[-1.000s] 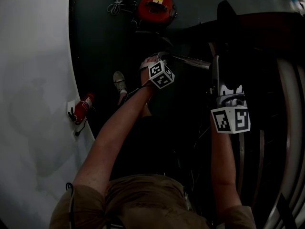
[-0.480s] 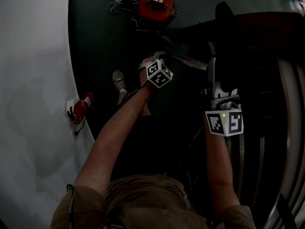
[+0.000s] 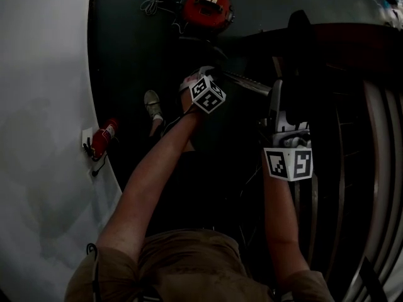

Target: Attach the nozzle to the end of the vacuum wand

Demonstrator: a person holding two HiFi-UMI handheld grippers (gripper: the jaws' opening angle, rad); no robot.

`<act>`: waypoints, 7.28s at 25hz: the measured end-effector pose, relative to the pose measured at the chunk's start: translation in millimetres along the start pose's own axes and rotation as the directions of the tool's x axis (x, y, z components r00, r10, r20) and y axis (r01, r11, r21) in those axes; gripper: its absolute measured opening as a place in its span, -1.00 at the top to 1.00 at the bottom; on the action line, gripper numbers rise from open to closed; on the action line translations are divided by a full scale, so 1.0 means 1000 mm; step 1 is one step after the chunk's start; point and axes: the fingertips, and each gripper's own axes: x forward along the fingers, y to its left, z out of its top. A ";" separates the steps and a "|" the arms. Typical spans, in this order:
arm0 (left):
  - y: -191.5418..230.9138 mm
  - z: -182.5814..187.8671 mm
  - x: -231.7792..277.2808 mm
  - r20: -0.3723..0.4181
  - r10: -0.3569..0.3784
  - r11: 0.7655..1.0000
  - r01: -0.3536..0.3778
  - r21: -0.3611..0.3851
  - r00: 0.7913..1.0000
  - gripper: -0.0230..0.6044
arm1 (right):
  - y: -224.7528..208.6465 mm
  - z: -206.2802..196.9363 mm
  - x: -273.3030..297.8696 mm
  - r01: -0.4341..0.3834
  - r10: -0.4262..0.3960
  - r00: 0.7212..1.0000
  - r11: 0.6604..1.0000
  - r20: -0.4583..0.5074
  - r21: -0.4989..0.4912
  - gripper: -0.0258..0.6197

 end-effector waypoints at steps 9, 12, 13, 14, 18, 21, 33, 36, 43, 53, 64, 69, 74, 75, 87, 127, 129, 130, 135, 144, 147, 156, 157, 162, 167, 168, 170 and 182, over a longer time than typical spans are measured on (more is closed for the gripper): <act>0.013 -0.007 -0.006 -0.009 -0.029 0.999 0.029 0.032 1.000 0.36 | 0.028 0.002 0.025 -0.074 0.069 0.993 0.996 -0.091 -0.046 0.47; 0.016 -0.006 -0.011 -0.017 -0.044 0.998 0.045 0.034 0.999 0.36 | 0.036 0.000 0.029 -0.065 0.056 0.993 0.994 -0.102 -0.089 0.48; 0.018 -0.006 -0.012 -0.021 -0.048 0.998 0.049 0.031 0.999 0.36 | 0.039 -0.001 0.031 -0.063 0.054 0.994 0.994 -0.097 -0.095 0.48; 0.020 -0.007 -0.013 -0.027 -0.051 0.998 0.052 0.027 0.998 0.36 | 0.041 -0.002 0.033 -0.060 0.051 0.995 0.993 -0.090 -0.098 0.48; 0.024 -0.013 -0.019 -0.029 -0.087 0.996 0.087 0.020 0.996 0.37 | 0.051 -0.007 0.038 -0.050 0.041 0.996 0.993 -0.081 -0.108 0.48; 0.016 -0.012 -0.042 0.086 -0.211 0.977 0.207 0.058 0.974 0.38 | 0.067 -0.010 0.042 -0.061 0.047 0.992 0.992 -0.117 -0.114 0.48; 0.155 -0.103 -0.306 0.233 0.084 0.931 0.007 -0.364 0.969 0.38 | 0.261 -0.072 0.119 -0.411 0.314 0.875 0.885 -0.369 -0.221 0.52; 0.178 -0.132 -0.378 0.249 0.167 0.908 -0.051 -0.415 0.954 0.38 | 0.314 -0.095 0.143 -0.491 0.354 0.824 0.836 -0.442 -0.244 0.52; 0.215 -0.216 -0.486 0.187 0.299 0.864 -0.182 -0.469 0.936 0.38 | 0.423 -0.163 0.204 -0.599 0.378 0.729 0.755 -0.571 -0.266 0.52; 0.223 -0.241 -0.554 0.190 0.476 0.712 -0.249 -0.657 0.859 0.38 | 0.491 -0.209 0.253 -0.664 0.358 0.646 0.699 -0.674 -0.265 0.52; 0.278 -0.247 -0.571 0.150 0.525 0.651 -0.282 -0.704 0.838 0.38 | 0.574 -0.290 0.305 -0.773 0.383 0.502 0.601 -0.775 -0.203 0.52; 0.277 -0.258 -0.579 0.135 0.544 0.616 -0.285 -0.734 0.828 0.38 | 0.611 -0.335 0.305 -0.817 0.378 0.434 0.548 -0.818 -0.180 0.52; 0.277 -0.270 -0.581 0.105 0.555 0.574 -0.289 -0.766 0.825 0.38 | 0.637 -0.361 0.312 -0.836 0.362 0.396 0.522 -0.844 -0.168 0.52; 0.275 -0.273 -0.581 0.097 0.557 0.564 -0.290 -0.773 0.825 0.38 | 0.642 -0.365 0.312 -0.837 0.359 0.392 0.520 -0.847 -0.168 0.52; 0.293 -0.282 -0.589 0.082 0.575 0.526 -0.291 -0.799 0.814 0.38 | 0.684 -0.410 0.285 -0.888 0.304 0.240 0.453 -0.922 -0.082 0.47; 0.114 0.035 -0.531 0.482 0.447 0.820 -0.130 -0.557 0.754 0.38 | 0.083 0.183 -0.016 -0.366 0.389 0.919 0.903 -0.067 0.225 0.26; 0.087 0.069 -0.522 0.511 0.428 0.845 -0.129 -0.520 0.745 0.38 | 0.060 0.203 -0.048 -0.354 0.367 0.930 0.910 -0.024 0.218 0.26; 0.073 0.085 -0.516 0.527 0.415 0.860 -0.131 -0.493 0.742 0.38 | 0.049 0.208 -0.063 -0.342 0.351 0.936 0.918 -0.010 0.203 0.26; 0.008 0.156 -0.491 0.611 0.311 0.935 -0.118 -0.335 0.728 0.38 | -0.004 0.210 -0.124 -0.242 0.241 0.970 0.964 0.021 0.112 0.26; -0.073 0.193 -0.473 0.656 0.235 0.959 -0.062 -0.275 0.717 0.38 | -0.079 0.185 -0.188 -0.060 0.062 0.998 0.996 -0.024 0.063 0.26; -0.080 0.178 -0.462 0.638 0.235 0.958 -0.064 -0.279 0.734 0.38 | -0.090 0.159 -0.199 -0.038 0.044 0.997 0.996 -0.068 0.080 0.26; -0.083 0.131 -0.437 0.562 0.260 0.941 -0.074 -0.331 0.785 0.41 | -0.088 0.088 -0.203 -0.017 0.042 0.979 0.992 -0.200 0.125 0.26; -0.083 0.127 -0.432 0.553 0.259 0.940 -0.074 -0.333 0.792 0.41 | -0.088 0.082 -0.203 -0.006 0.031 0.978 0.993 -0.204 0.120 0.26; -0.091 0.111 -0.420 0.526 0.257 0.938 -0.079 -0.337 0.811 0.42 | -0.080 0.066 -0.212 -0.018 0.028 0.976 0.999 -0.217 0.048 0.57; -0.101 0.110 -0.415 0.524 0.243 0.940 -0.066 -0.334 0.816 0.43 | -0.067 0.073 -0.222 -0.072 0.067 0.976 0.997 -0.205 -0.020 0.80; -0.101 0.110 -0.413 0.523 0.240 0.941 -0.062 -0.334 0.818 0.43 | -0.068 0.075 -0.223 -0.073 0.067 0.977 0.997 -0.200 -0.024 0.81; -0.100 0.113 -0.407 0.524 0.233 0.942 -0.056 -0.332 0.819 0.43 | -0.073 0.080 -0.224 -0.071 0.064 0.980 0.997 -0.190 -0.031 0.82; -0.114 0.154 -0.383 0.538 0.147 0.962 0.006 -0.272 0.830 0.43 | -0.091 0.110 -0.234 -0.023 0.021 0.992 1.000 -0.127 -0.013 0.82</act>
